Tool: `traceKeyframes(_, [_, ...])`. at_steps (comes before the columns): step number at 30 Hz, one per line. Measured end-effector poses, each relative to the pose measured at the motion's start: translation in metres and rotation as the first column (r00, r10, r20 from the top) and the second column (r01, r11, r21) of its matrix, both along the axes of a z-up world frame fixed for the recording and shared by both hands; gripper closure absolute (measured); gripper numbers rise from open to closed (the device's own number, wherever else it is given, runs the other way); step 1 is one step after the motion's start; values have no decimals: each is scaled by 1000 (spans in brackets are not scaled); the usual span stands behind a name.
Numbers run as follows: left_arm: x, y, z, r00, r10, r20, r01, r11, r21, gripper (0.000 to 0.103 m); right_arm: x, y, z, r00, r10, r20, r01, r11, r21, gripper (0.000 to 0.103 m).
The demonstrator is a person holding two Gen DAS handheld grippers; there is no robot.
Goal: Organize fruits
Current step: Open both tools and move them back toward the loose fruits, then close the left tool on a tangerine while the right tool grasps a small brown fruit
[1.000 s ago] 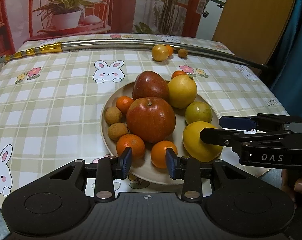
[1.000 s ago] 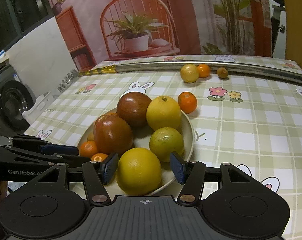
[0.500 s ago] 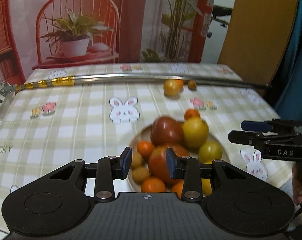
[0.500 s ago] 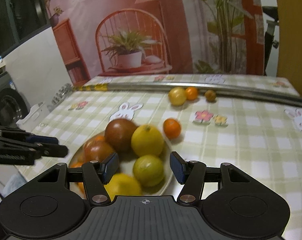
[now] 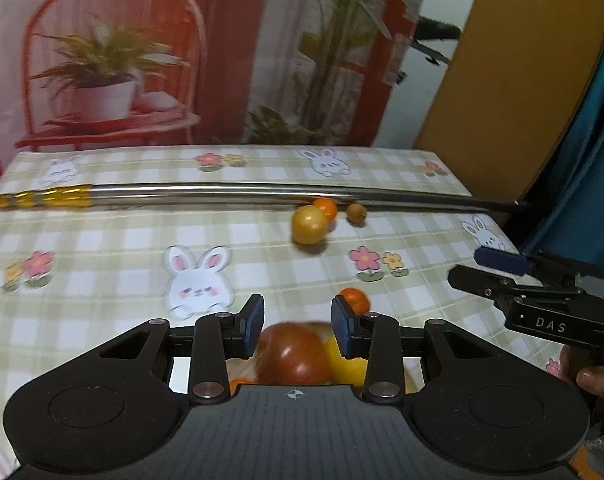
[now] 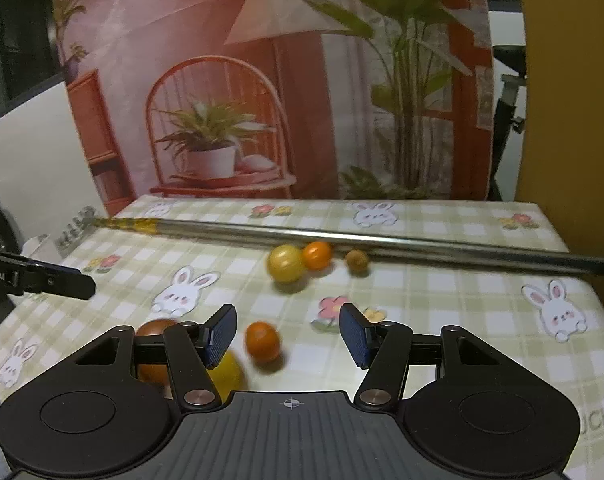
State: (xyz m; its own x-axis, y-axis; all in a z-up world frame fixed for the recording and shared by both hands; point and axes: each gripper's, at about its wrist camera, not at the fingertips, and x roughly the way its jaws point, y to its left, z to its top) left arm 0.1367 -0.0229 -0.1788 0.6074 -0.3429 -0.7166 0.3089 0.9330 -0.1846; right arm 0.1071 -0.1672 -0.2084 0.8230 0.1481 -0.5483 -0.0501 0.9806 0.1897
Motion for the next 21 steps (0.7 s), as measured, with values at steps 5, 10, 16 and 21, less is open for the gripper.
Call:
traceKeyframes(5, [37, -34, -23, 993, -67, -96, 65, 998, -21, 63, 20, -13, -2, 1000, -27, 4, 27, 1000, -1, 49])
traceKeyframes(10, [68, -59, -56, 974, -98, -207, 100, 995, 1, 63, 36, -25, -7, 999, -38, 7, 38, 999, 19, 49])
traceKeyframes(16, [90, -73, -77, 960, -100, -263, 102, 995, -4, 58, 42, -43, -12, 998, -56, 14, 55, 997, 50, 49])
traceKeyframes(21, [94, -84, -88, 952, -121, -280, 130, 991, 16, 57, 44, -57, -19, 997, -83, 9, 82, 993, 82, 49])
